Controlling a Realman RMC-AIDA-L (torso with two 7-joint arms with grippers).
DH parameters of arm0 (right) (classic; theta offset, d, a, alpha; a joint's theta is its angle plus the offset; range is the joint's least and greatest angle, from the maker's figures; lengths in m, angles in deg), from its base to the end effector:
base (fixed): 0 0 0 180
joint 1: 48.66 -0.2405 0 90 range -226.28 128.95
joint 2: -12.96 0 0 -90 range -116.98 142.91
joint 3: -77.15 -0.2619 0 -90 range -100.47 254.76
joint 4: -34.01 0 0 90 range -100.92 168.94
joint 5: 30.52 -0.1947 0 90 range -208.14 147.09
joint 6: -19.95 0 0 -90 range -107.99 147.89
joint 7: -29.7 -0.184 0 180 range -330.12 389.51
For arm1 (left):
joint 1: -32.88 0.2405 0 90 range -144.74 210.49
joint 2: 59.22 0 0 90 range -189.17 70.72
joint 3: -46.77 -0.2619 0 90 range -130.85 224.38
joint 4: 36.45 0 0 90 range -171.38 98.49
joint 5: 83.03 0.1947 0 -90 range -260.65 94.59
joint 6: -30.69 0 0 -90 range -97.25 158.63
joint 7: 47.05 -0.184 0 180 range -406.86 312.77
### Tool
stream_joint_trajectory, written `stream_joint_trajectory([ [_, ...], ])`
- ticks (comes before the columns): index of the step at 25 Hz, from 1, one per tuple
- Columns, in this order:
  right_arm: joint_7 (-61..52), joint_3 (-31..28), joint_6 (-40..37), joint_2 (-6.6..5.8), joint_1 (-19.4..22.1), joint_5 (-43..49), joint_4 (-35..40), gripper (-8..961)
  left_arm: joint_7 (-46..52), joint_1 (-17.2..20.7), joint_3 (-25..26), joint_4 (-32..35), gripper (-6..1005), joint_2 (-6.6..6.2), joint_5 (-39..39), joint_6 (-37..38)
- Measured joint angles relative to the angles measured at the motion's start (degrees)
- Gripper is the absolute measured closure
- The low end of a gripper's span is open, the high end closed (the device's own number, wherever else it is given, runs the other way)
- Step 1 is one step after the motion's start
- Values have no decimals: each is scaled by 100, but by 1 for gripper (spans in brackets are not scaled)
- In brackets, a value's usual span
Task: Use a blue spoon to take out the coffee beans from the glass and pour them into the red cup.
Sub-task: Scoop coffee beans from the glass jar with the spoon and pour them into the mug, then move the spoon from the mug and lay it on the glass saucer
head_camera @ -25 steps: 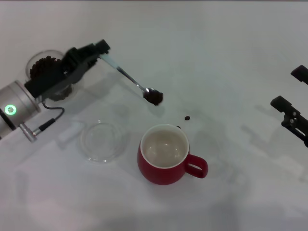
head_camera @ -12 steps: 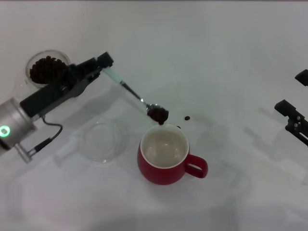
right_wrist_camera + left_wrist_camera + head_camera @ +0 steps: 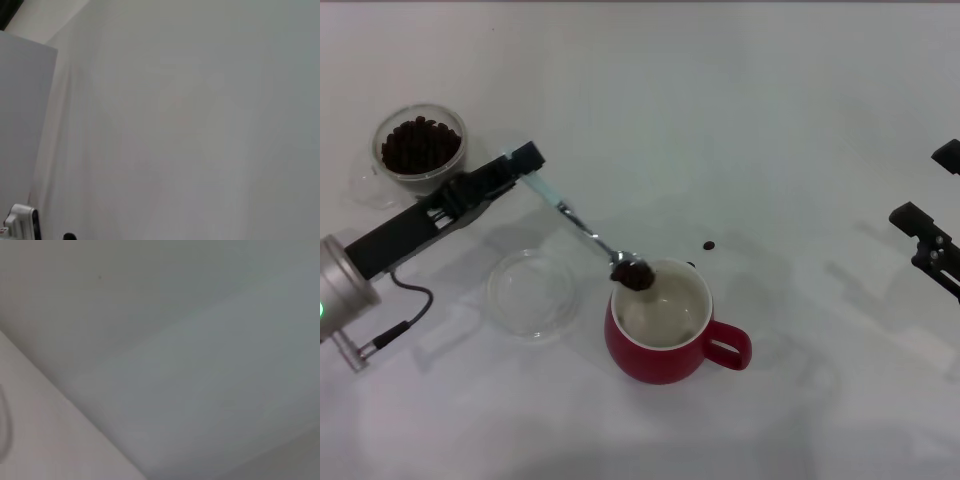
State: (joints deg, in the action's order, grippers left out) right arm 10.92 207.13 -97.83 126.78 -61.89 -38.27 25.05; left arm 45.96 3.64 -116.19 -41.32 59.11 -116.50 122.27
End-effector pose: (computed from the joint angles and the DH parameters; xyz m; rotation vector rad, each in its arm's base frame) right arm 0.2939 0.1957 0.0128 -2.0870 0.1306 1.1127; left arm -0.2475 0.2956 -0.0686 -2.1597 -1.6796 -1.4080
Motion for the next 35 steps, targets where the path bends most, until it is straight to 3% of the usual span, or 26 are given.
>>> stream_joint_trajectory([
  [7, -8, -9, 53, -3, -11, -5, 0, 288, -790, -214, 0, -112, 873, -7, 190, 10],
  [16, -18, -40, 123, -16, -22, -8, 0, 289, -1759, -896, 1, -60, 872, 9, 750, 205],
  [23, -21, -51, 143, -11, -6, -36, 0, 289, -1966, -1104, 10, -98, 872, -53, 813, 490],
  [29, -71, -53, 156, -2, -26, -108, 4, 288, -1498, -845, 71, -294, 872, -214, 280, 933],
  [35, -126, -53, 205, 7, -92, -241, -1, 288, -1141, 32, 41, -886, 873, -231, -719, 1283],
])
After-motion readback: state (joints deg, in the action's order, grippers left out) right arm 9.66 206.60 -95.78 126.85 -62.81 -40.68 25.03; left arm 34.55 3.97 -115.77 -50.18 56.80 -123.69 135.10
